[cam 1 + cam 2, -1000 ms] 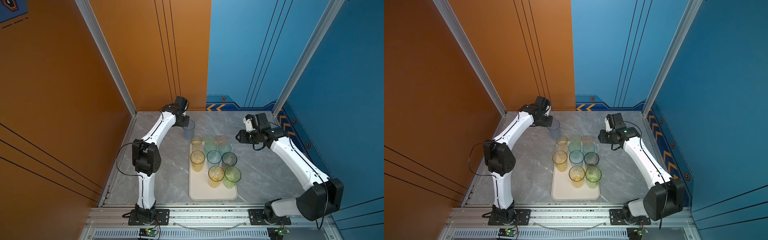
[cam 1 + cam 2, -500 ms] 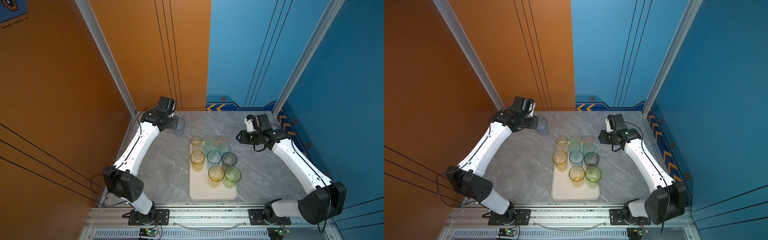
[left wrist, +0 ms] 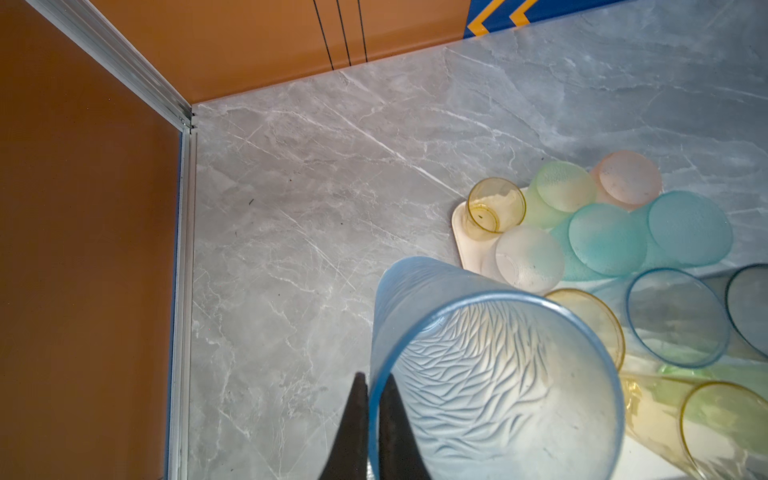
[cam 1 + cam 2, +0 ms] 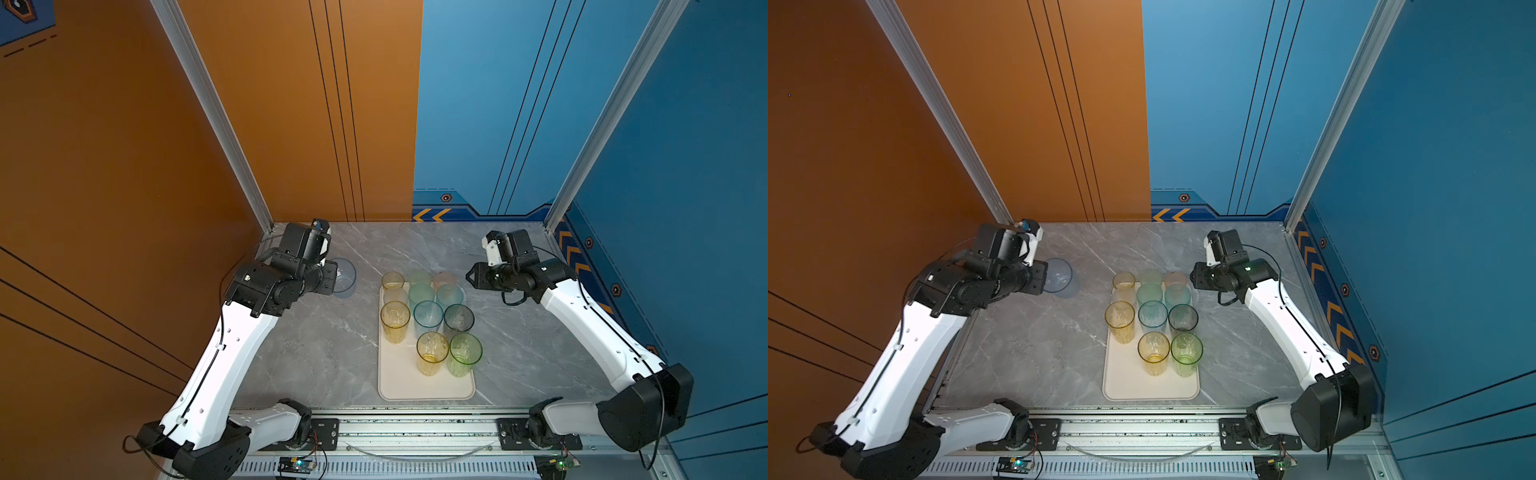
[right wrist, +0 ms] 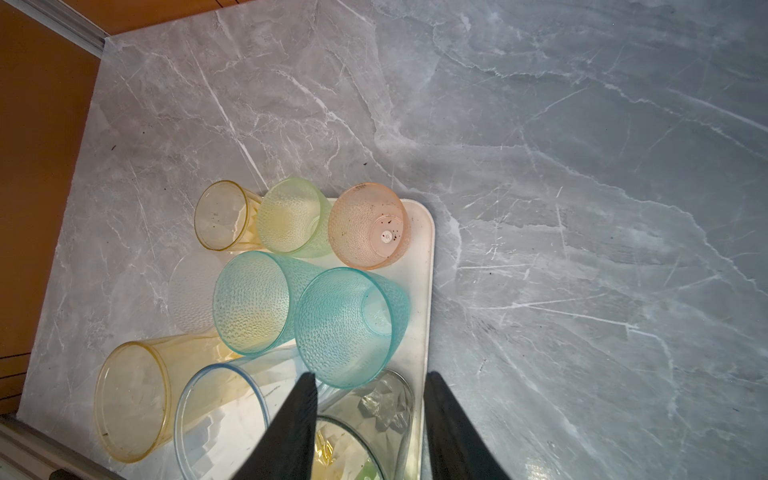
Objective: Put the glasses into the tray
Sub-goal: 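Swing the pale-blue glass with the left gripper over the tray's nearest edge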
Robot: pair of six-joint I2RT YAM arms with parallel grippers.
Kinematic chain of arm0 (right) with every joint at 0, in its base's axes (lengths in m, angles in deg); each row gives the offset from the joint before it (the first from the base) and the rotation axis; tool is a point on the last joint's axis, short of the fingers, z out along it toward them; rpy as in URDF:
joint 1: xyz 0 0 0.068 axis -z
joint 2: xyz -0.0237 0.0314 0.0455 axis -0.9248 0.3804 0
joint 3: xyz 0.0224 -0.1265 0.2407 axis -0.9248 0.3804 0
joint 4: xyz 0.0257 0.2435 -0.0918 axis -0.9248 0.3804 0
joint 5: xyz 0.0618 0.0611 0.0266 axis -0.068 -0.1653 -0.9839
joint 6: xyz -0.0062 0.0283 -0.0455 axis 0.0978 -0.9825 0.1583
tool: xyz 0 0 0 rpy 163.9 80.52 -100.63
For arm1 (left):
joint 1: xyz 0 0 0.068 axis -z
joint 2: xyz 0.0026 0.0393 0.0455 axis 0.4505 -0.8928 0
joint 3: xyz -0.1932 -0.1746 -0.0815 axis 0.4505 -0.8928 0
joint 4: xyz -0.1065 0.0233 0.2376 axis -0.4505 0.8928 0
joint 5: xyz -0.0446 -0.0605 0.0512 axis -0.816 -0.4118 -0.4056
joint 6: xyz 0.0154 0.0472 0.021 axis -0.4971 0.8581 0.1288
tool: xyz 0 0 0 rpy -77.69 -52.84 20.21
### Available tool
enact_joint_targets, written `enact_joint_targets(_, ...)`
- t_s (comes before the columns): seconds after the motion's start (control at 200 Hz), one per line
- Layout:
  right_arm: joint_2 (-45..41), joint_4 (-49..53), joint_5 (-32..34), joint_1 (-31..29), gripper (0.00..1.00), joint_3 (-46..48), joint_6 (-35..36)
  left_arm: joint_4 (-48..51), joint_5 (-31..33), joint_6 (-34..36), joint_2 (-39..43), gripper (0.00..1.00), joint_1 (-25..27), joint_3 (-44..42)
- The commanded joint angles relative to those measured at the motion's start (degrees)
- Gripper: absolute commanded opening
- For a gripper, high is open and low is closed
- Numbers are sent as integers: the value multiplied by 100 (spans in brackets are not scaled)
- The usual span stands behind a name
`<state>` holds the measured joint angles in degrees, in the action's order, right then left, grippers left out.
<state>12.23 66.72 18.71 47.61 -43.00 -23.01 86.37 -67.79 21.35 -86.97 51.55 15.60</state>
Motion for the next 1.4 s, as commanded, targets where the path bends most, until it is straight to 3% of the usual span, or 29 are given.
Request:
enact_joint_targets(0.0, -128, 12, 173, -96, 42, -156, -84, 676, -127, -70, -76, 0, 317, 94)
enact_joint_targets(0.451, -454, 190, 411, -237, 42, -99, -144, 1013, -363, -716, 296, 0, 1764, -503)
enact_joint_targets(0.786, -394, 194, 468, -379, 42, -162, -175, 867, -231, -1219, -153, 0, 2822, -902)
enact_joint_targets(1.397, -328, 207, 465, -379, 42, -199, -115, -655, -609, -1504, -387, 0, 2967, -2152)
